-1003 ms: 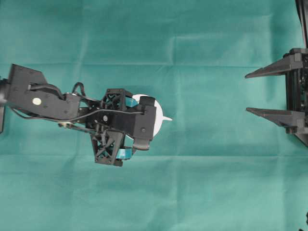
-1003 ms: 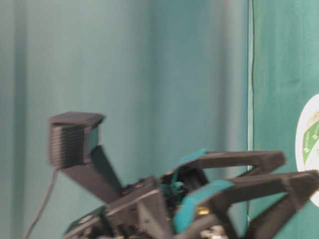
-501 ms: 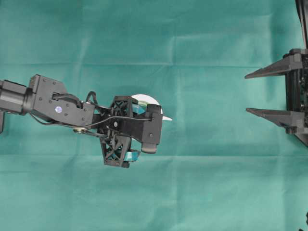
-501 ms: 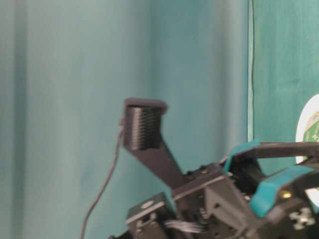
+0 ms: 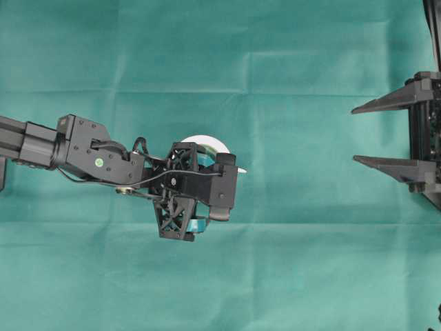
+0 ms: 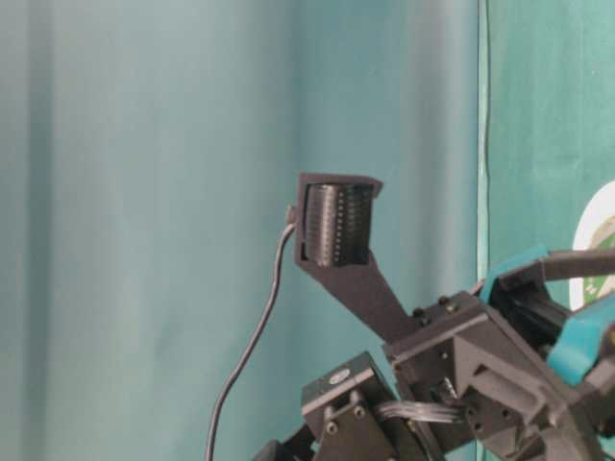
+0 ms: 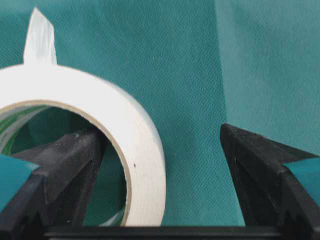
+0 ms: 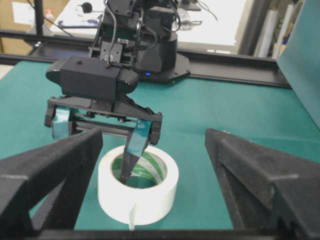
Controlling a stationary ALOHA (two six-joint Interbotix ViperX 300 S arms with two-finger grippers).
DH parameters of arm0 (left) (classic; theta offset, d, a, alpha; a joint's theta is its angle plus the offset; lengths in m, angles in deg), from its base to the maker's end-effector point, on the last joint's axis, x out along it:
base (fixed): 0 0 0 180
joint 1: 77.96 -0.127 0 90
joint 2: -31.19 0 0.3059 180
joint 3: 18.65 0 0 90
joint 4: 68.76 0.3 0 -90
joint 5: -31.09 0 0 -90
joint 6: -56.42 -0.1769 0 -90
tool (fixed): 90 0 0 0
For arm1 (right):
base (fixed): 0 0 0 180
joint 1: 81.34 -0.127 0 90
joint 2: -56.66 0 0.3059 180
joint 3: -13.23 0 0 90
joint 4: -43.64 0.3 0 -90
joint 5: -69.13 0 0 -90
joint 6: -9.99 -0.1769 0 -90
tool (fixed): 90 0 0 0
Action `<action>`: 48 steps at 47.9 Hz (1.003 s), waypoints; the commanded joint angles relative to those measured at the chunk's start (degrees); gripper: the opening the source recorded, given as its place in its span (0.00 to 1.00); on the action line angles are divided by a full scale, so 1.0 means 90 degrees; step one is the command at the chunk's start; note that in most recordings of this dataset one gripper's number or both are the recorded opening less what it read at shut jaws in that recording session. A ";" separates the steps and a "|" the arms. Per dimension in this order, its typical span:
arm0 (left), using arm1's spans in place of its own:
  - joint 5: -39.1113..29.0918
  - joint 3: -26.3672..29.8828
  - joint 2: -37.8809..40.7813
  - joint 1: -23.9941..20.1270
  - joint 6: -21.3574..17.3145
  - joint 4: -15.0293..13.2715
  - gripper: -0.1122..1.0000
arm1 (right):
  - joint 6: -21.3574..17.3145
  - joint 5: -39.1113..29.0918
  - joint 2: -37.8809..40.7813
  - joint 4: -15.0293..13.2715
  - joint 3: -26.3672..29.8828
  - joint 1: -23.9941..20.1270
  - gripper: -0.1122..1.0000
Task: Peel off the duct tape with your right arm.
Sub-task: 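Close the left gripper on the roll's rim and lift it upright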
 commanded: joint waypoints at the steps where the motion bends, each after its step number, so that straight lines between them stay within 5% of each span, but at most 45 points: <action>1: 0.0088 0.0078 -0.0078 0.0000 0.0010 -0.0020 0.90 | 0.0000 0.0068 0.0029 -0.0010 0.0078 0.0000 0.77; 19: 0.0039 0.0078 -0.0078 -0.0010 0.0010 -0.0020 0.83 | -0.0010 0.0068 0.0020 -0.0010 0.0078 0.0000 0.77; 32: -0.0605 0.0146 -0.0078 -0.0010 0.0000 -0.0010 0.31 | 0.0000 0.0068 0.0020 -0.0010 0.0078 0.0000 0.77; 48: -0.1377 0.0459 -0.0225 0.0039 -0.0059 0.0039 0.30 | 0.0000 0.0068 0.0029 -0.0010 0.0068 0.0000 0.76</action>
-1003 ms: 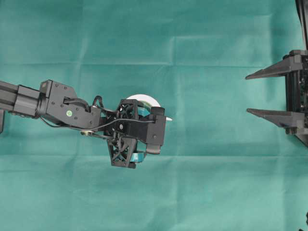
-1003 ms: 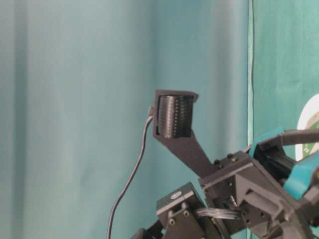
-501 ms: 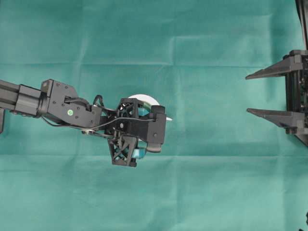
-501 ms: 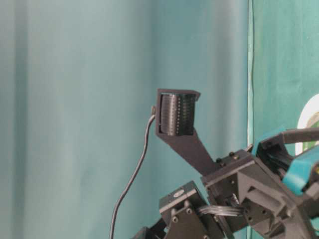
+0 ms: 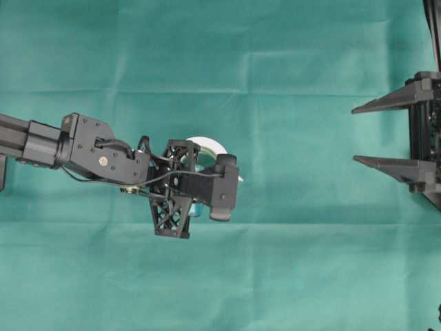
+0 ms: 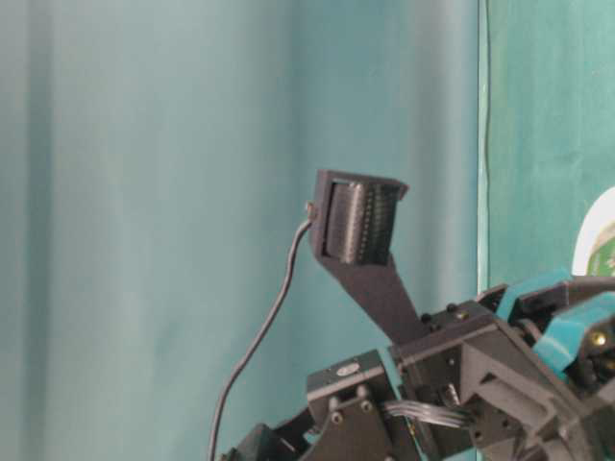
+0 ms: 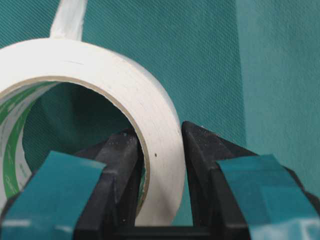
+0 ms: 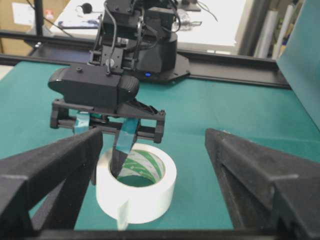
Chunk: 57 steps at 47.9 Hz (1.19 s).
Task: Peel off the duct tape with your right arm.
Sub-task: 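Close the left gripper on the roll's rim and lift it upright, then move the right gripper toward the tape's loose end tab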
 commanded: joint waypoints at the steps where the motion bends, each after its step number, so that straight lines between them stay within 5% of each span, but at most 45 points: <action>1: -0.0107 0.0225 -0.0264 0.0049 -0.0020 0.0039 0.30 | 0.0000 0.0059 0.0029 -0.0010 0.0078 0.0000 0.76; 34: -0.1709 0.1338 -0.1182 0.0049 -0.0020 0.0244 0.29 | -0.0029 0.0029 0.0049 -0.0010 0.0068 0.0000 0.76; 46: -0.2305 0.1816 -0.1230 -0.0088 -0.0010 0.0693 0.29 | -0.0264 0.0020 0.0566 -0.0010 0.0166 0.0000 0.76; 57: -0.2598 0.2090 -0.1240 -0.0195 -0.0010 0.0732 0.29 | -0.0273 0.0059 0.1084 -0.0010 0.0381 0.0000 0.76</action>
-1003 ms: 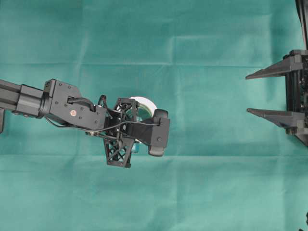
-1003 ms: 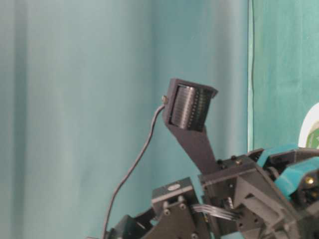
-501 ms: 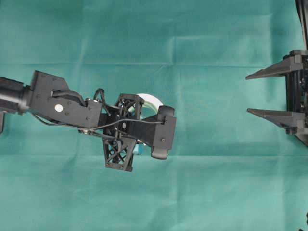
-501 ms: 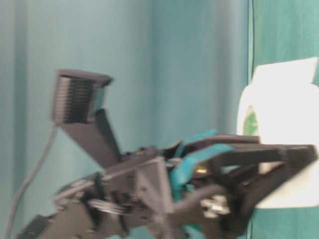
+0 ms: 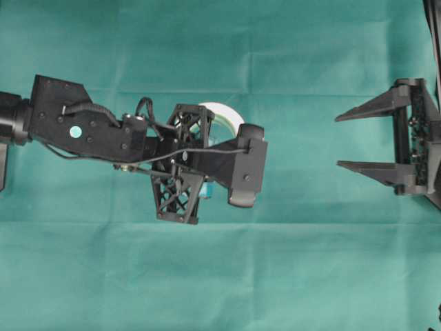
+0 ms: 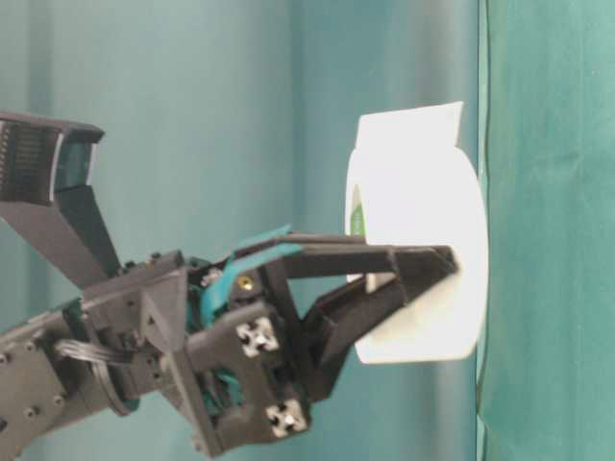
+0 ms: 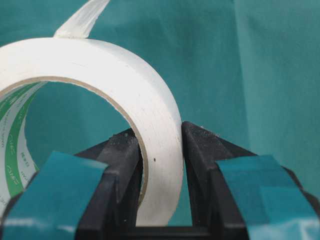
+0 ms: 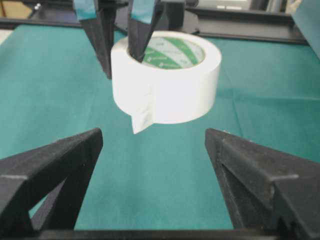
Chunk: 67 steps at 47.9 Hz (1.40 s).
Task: Peel off the duct tape with your right arm.
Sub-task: 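Move the right gripper toward the tape's loose end tab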
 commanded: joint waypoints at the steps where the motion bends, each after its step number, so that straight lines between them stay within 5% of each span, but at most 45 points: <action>1: -0.0029 0.0273 -0.0254 -0.0049 0.0000 0.0039 0.29 | -0.0010 0.0068 0.0195 -0.0010 0.0234 0.0000 0.76; 32: -0.0068 0.0273 -0.0264 -0.0205 0.0000 0.0039 0.29 | -0.0010 0.0576 0.2256 -0.0010 0.1182 0.0000 0.76; 67: -0.0117 0.0273 -0.0273 -0.0156 -0.0010 0.0039 0.29 | -0.0010 0.0947 0.3564 0.0029 0.1943 0.0117 0.76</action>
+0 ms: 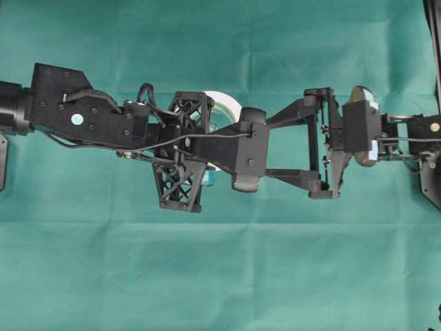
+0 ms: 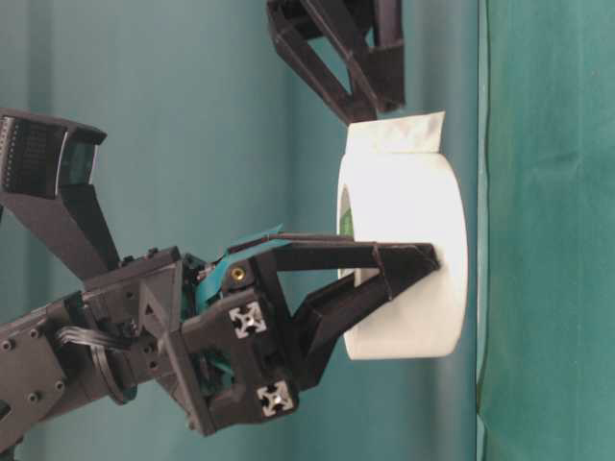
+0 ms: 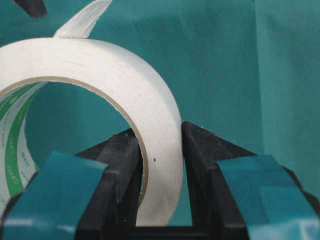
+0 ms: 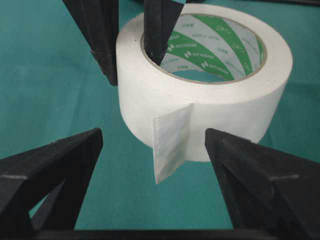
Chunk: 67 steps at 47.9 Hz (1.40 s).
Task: Peel off the duct tape with your right arm.
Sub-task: 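Move the right gripper toward the tape's loose end tab, then pinch the loose tape end with the right gripper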
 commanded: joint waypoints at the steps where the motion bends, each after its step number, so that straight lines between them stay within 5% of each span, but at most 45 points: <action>1: 0.0020 0.0215 -0.0273 0.0029 -0.0020 0.0029 0.29 | -0.0010 0.0059 0.0029 0.0020 0.0176 0.0088 0.76; 19: -0.0029 0.0225 -0.0273 0.0059 -0.0020 0.0029 0.29 | -0.0010 0.0059 0.0117 0.0186 0.0215 0.0176 0.71; 31: -0.0029 0.0215 -0.0273 0.0068 -0.0020 0.0029 0.29 | -0.0010 0.0039 0.0146 0.0342 0.0186 0.0186 0.19; 38: -0.0039 0.0215 -0.0273 0.0078 -0.0020 0.0029 0.29 | -0.0010 0.0039 0.0146 0.0342 0.0166 0.0186 0.04; 67: -0.0049 0.0215 -0.0273 0.0107 -0.0020 0.0029 0.29 | -0.0020 0.0068 0.0146 0.0342 0.0166 0.0186 0.02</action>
